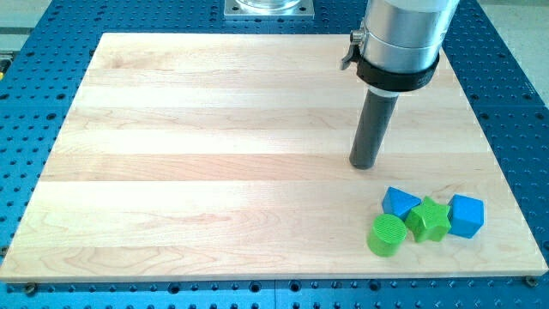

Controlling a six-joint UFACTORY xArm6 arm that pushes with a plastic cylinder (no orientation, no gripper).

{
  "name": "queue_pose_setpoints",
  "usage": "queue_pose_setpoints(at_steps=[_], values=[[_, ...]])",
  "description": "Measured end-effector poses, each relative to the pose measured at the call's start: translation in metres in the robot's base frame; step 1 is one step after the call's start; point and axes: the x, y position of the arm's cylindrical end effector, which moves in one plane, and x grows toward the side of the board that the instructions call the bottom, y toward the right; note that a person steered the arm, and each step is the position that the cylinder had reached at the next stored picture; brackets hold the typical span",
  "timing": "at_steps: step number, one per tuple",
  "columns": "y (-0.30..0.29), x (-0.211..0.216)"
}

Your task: Separate the red blocks from yellow blocks

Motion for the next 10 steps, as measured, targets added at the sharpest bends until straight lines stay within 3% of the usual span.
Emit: queue_pose_setpoints(at_steps=[1, 2, 5, 6, 8, 9, 10], values=[[0.013, -0.011], [0.075, -0.024], [0.126, -0.169], [0.105, -0.194], [0.138, -0.222], [0.099, -0.236], [0.052, -0.209]])
